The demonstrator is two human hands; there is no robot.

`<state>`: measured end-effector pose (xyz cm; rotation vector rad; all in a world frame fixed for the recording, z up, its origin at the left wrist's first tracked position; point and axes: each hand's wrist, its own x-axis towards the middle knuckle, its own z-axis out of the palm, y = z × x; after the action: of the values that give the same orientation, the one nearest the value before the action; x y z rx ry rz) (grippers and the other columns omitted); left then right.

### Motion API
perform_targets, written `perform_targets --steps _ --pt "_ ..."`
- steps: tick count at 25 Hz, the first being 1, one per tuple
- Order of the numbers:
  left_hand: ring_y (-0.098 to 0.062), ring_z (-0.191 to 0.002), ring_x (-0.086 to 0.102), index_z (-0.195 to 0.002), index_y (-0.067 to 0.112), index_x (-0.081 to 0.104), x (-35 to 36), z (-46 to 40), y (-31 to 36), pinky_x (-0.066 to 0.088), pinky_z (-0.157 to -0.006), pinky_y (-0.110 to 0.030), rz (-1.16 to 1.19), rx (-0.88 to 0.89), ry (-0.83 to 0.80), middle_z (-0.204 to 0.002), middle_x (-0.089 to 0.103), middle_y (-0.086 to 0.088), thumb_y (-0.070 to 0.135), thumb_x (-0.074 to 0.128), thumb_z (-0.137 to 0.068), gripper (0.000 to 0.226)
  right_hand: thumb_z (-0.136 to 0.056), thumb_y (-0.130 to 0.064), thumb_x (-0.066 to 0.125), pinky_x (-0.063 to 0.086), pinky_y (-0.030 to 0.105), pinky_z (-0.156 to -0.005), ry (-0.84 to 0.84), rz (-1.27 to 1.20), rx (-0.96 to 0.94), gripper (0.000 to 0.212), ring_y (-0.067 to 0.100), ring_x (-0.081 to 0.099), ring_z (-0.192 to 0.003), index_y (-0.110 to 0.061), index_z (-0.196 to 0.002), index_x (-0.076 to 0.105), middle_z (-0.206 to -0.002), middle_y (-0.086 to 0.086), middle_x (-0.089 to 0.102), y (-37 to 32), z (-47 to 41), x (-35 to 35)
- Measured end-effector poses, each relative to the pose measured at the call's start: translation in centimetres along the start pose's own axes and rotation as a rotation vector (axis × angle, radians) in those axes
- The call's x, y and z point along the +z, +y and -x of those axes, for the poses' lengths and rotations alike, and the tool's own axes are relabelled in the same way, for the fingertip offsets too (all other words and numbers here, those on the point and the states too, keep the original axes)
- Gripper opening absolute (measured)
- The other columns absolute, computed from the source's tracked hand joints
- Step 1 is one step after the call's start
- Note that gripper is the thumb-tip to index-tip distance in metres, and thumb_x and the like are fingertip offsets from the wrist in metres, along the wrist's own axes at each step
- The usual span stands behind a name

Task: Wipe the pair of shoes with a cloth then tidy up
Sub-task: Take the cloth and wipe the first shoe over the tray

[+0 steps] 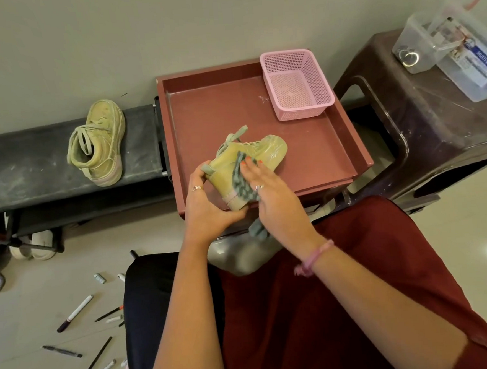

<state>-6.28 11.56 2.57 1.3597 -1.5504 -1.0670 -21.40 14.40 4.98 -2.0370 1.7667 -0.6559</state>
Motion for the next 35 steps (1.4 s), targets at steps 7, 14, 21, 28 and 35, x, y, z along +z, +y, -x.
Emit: perform_targets --steps 7,14,21,28,35 --pt "-0.01 -0.125 0.046 -0.128 0.027 0.038 -0.2 -0.6 0.0 0.038 -0.107 -0.029 -0.023 0.001 0.001 -0.131 0.049 0.002 0.036 0.085 -0.044 0.097 -0.083 0.016 0.036 0.013 0.031 -0.119 -0.069 -0.056 -0.007 0.07 0.018 0.017 -0.144 -0.009 -0.147 0.027 -0.154 0.004 0.026 -1.0 -1.1 -1.1" --pt "-0.007 -0.127 0.043 -0.141 0.02 0.032 -0.2 -0.3 -0.3 0.038 -0.108 -0.025 -0.062 -0.042 0.032 -0.132 0.043 0.008 0.033 0.085 -0.048 0.108 -0.084 0.016 0.036 0.017 0.035 -0.118 -0.006 -0.073 0.097 0.07 0.018 0.018 -0.145 -0.011 -0.148 0.026 -0.155 0.004 0.025 1.0 -1.4 -0.5" --pt "-0.005 -0.124 0.037 -0.15 0.014 0.02 1.0 -0.1 -0.2 0.031 -0.101 -0.015 -0.266 -0.009 -0.072 -0.137 0.031 0.005 0.031 0.082 -0.073 0.101 -0.088 0.009 0.043 0.003 0.023 -0.118 -0.013 0.095 -0.181 0.059 0.024 0.017 -0.142 -0.005 -0.144 0.032 -0.152 0.011 0.03 0.4 3.3 2.9" --pt "-0.008 -0.111 0.048 -0.138 0.017 0.034 1.6 -0.2 0.4 0.047 -0.093 -0.028 -0.265 0.02 -0.057 -0.128 0.039 0.003 0.034 0.083 -0.065 0.089 -0.085 0.001 0.023 0.031 0.039 -0.113 -0.028 0.327 -0.308 0.058 0.03 0.036 -0.137 -0.001 -0.14 0.04 -0.147 0.015 0.039 1.0 3.1 0.2" --pt "-0.002 -0.116 0.042 -0.143 0.015 0.028 0.4 -0.2 -0.2 0.033 -0.092 -0.005 -0.299 0.025 -0.145 -0.128 0.034 0.006 0.022 0.088 -0.052 0.109 -0.08 0.02 0.04 0.006 0.024 -0.117 -0.116 0.099 -0.019 0.078 0.017 0.008 -0.146 -0.01 -0.149 0.02 -0.158 0.004 0.015 2.9 -0.1 -0.8"
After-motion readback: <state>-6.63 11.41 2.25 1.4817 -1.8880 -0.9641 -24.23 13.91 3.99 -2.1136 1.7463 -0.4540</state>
